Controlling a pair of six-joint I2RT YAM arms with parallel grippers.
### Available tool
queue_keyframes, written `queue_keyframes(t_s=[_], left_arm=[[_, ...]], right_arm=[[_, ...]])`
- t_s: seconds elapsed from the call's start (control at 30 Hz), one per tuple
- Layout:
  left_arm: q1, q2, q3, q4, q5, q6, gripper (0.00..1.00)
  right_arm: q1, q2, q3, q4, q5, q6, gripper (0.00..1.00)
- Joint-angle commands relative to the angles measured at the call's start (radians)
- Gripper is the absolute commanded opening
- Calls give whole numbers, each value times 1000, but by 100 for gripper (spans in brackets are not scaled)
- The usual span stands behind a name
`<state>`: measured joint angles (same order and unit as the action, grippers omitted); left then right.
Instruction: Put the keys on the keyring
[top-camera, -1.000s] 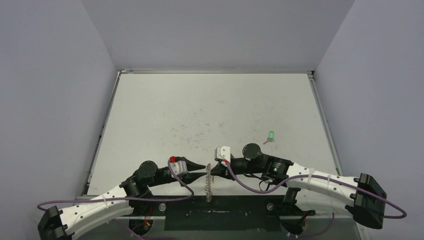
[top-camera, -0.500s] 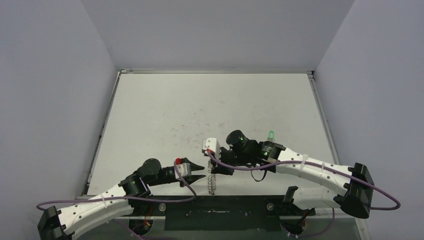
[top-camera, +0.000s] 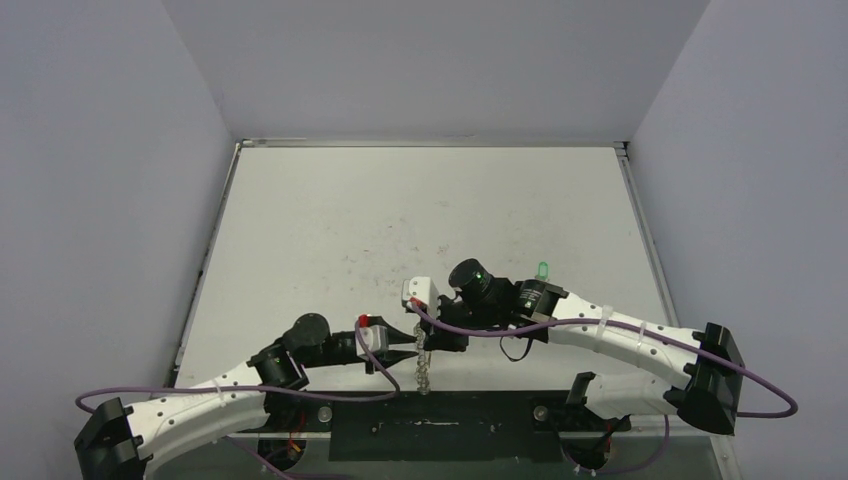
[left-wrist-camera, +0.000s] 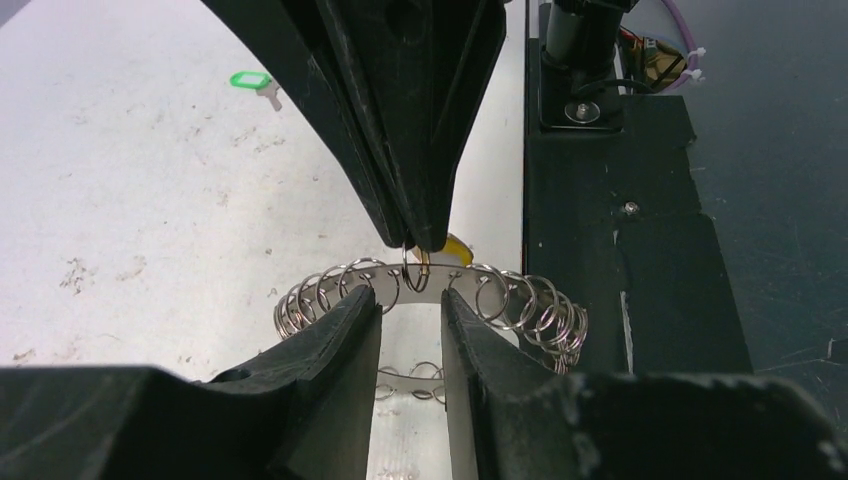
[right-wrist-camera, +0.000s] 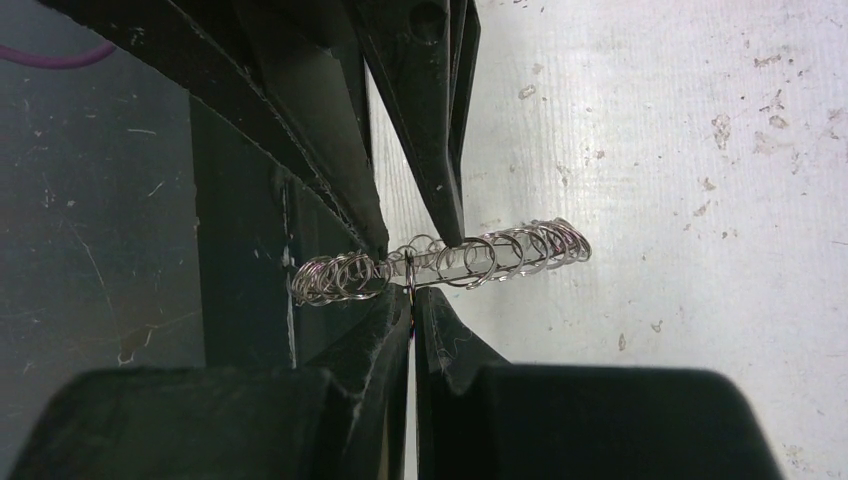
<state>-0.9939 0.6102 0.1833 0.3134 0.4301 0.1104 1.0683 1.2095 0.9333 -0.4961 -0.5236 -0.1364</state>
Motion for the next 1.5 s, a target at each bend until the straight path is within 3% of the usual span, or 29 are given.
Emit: queue_keyframes(t_s=[0.0, 0.2, 0.43, 0.6, 0.67, 0.77, 0.8, 0.87, 1.07, 1.3, 1.47], left_arm=[[-5, 23, 31, 133, 38, -30, 27], [-5, 83, 33, 181, 66, -43, 21], [-5, 92, 43, 159, 74, -22, 1], [-5, 72, 33, 150, 62, -27, 0], [-5, 61, 18, 176, 52, -40, 0], [-5, 49, -40, 278, 15, -82, 0], [-5, 48, -62, 327, 6, -97, 0], [-5, 51, -97, 417, -7, -105, 0], [-6, 51, -128, 519, -4, -132, 0], [-6, 49, -126, 514, -2, -138, 0], [-6, 43, -118, 485, 2, -137, 0]], right_arm=[[5, 11, 37, 42, -28, 14, 0], [7, 12, 33, 54, -33, 17, 0], [5, 13, 32, 58, -32, 17, 0], [5, 12, 29, 75, -15, 14, 0], [3, -3, 17, 99, -3, 22, 10], [-7, -55, -29, 167, -3, 34, 43], [-12, -80, -52, 194, -5, 36, 49], [-31, -130, -96, 248, -15, 43, 53], [-106, -240, -238, 404, -131, 64, 51], [-151, -217, -287, 486, -220, 112, 43], [-151, -162, -286, 529, -250, 135, 23]])
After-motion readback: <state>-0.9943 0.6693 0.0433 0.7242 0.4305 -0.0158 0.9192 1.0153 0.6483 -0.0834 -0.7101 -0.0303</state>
